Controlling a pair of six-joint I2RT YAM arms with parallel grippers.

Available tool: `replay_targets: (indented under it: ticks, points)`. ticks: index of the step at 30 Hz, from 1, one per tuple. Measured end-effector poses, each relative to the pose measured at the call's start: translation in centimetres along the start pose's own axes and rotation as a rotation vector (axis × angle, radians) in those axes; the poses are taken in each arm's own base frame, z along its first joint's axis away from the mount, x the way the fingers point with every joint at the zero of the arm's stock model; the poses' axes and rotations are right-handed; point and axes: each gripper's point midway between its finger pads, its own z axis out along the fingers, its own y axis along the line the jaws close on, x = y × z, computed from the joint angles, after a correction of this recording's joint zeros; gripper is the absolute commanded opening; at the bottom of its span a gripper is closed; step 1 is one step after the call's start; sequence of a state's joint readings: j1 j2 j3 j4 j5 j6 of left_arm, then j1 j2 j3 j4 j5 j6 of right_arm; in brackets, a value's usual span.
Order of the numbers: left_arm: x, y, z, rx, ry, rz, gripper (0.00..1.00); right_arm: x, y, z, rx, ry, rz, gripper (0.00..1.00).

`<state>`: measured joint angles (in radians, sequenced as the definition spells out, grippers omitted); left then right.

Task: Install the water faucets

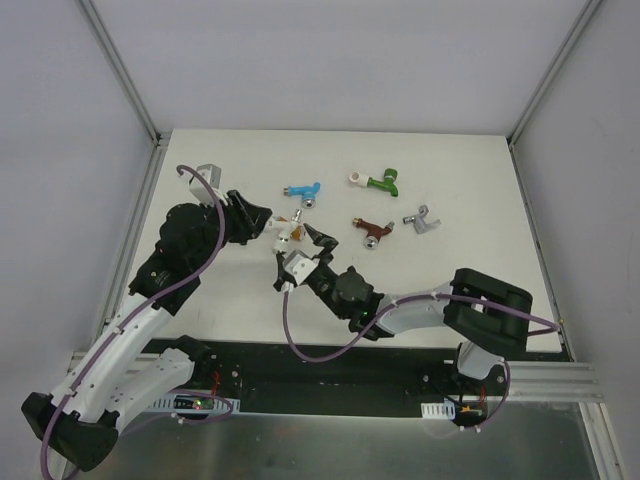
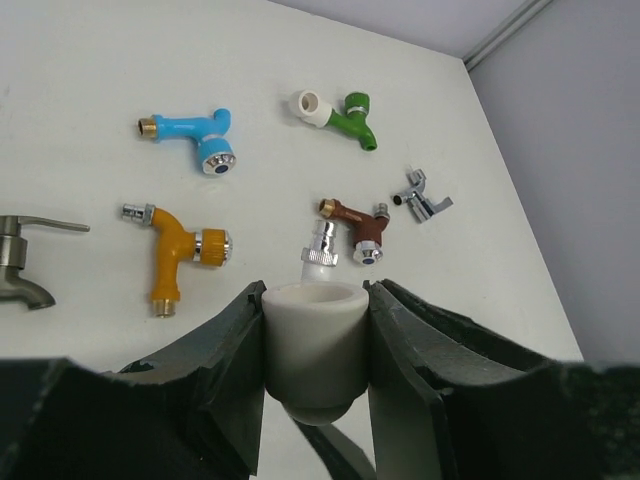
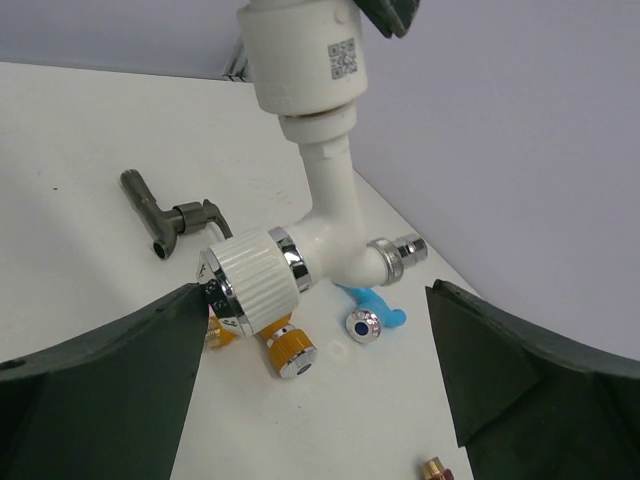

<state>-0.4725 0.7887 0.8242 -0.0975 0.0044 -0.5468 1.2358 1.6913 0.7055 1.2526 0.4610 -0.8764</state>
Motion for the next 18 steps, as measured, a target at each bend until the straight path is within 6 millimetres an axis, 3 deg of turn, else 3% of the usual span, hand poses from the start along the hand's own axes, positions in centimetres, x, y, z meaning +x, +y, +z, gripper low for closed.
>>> replay_targets:
  ticks: [6, 9, 13, 15, 18]
  points:
    - [-0.2, -1.0, -1.0, 0.044, 0.056, 0.119, 0.0, -0.8, -3.3, -1.8, -0.012, 0.016, 0.037, 0.87]
    - [-0.1, -1.3, -1.3, 0.06, 0.094, 0.174, 0.0, -1.4, -7.0, -2.4, 0.003, 0.027, 0.127, 0.85]
    - [2.1, -1.9, -1.6, 0.116, 0.211, 0.197, 0.0, -0.5, -11.7, -2.0, 0.085, 0.076, 0.222, 0.86]
    - [3.4, -1.7, -1.5, 0.116, 0.271, 0.186, 0.0, 0.6, -12.3, -1.9, 0.09, 0.127, 0.249, 0.88]
    - [4.0, -1.1, -1.3, 0.081, 0.299, 0.16, 0.0, 1.3, -10.8, -2.8, 0.021, 0.169, 0.29, 0.96]
